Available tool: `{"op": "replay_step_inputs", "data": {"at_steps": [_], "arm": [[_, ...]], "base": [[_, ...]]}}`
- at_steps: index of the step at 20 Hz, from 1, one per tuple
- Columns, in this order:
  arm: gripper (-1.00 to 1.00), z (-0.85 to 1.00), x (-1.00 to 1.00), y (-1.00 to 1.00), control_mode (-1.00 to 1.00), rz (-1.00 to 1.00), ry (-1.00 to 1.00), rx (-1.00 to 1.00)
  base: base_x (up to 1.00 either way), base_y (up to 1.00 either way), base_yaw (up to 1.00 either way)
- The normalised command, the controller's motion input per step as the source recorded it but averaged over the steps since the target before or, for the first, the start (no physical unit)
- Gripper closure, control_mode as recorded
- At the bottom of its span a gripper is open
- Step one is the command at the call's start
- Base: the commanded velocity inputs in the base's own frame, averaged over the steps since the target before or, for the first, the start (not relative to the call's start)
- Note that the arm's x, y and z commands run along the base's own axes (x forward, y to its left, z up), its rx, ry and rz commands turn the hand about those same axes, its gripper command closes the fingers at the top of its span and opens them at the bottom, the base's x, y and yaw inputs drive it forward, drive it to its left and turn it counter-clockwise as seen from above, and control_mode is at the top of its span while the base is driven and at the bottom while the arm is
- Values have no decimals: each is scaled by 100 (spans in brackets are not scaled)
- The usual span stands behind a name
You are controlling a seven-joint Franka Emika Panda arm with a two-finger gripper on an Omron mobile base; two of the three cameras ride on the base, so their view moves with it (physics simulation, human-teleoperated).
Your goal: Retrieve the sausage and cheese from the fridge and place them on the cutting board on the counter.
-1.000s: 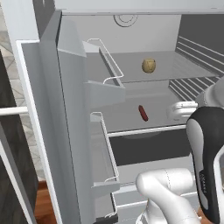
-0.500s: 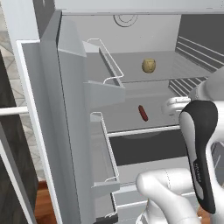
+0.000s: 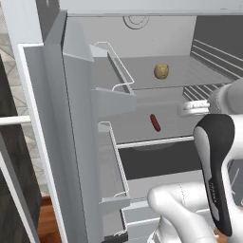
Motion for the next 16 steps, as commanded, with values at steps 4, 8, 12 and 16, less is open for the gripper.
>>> {"op": "replay_step_inputs", "data": {"at_steps": [4,8,12,16], "arm": [[-100,33,49,-15,-100,0,-1,-1],[-100,22,61,-6,-100,0,0,0],[-100,12,63,0,-100,0,3,0],[-100,11,56,0,-100,0,2,0]], "base": [[0,0,0],[0,0,0],[0,0,0],[0,0,0]]}}
